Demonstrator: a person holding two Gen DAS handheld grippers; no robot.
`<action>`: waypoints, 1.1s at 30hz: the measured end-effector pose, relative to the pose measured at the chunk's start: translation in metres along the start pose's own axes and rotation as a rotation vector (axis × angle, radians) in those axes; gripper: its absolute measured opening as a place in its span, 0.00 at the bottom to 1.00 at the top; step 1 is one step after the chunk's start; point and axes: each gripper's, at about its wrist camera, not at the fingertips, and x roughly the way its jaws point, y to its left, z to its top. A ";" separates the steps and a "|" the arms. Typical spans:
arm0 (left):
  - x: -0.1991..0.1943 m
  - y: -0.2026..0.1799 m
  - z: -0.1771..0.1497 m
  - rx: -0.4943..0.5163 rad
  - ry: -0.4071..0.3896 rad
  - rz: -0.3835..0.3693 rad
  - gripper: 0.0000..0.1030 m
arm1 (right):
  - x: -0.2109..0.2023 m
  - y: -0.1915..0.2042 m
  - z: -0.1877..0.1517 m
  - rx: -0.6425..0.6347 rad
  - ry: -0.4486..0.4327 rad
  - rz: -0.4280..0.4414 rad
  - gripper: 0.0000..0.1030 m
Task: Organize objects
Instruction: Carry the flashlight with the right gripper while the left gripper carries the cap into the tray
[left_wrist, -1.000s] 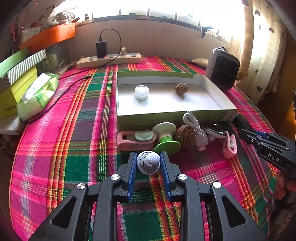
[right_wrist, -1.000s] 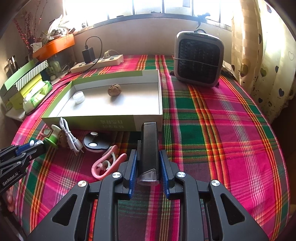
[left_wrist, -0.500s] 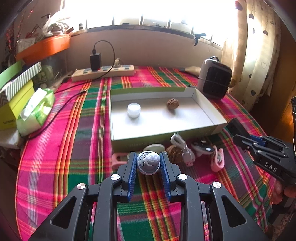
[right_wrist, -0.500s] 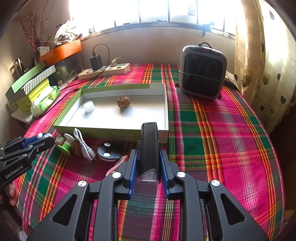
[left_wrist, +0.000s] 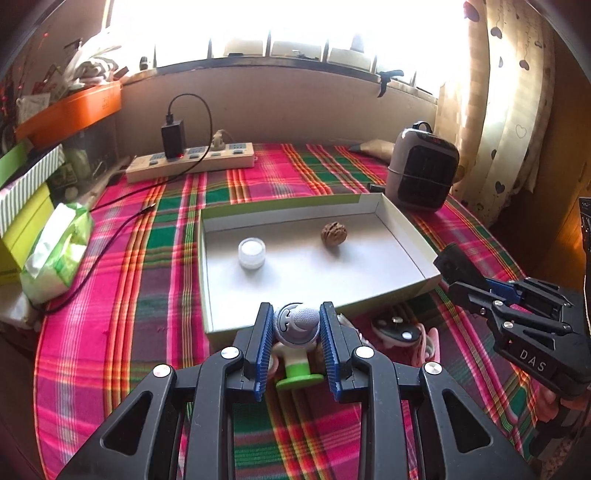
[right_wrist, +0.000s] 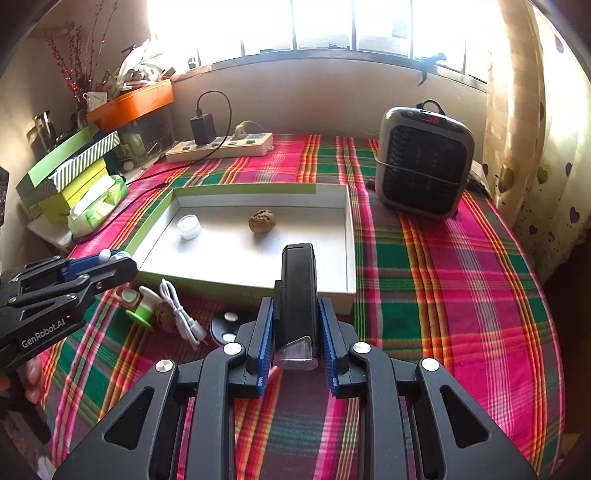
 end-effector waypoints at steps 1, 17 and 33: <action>0.001 0.000 0.002 0.001 0.001 -0.002 0.23 | 0.001 0.000 0.002 -0.004 -0.002 0.001 0.24; 0.052 0.001 0.046 0.016 0.043 -0.028 0.23 | 0.047 -0.002 0.043 -0.019 0.047 0.029 0.24; 0.111 0.005 0.069 0.034 0.122 -0.006 0.23 | 0.100 -0.011 0.064 -0.018 0.116 0.014 0.24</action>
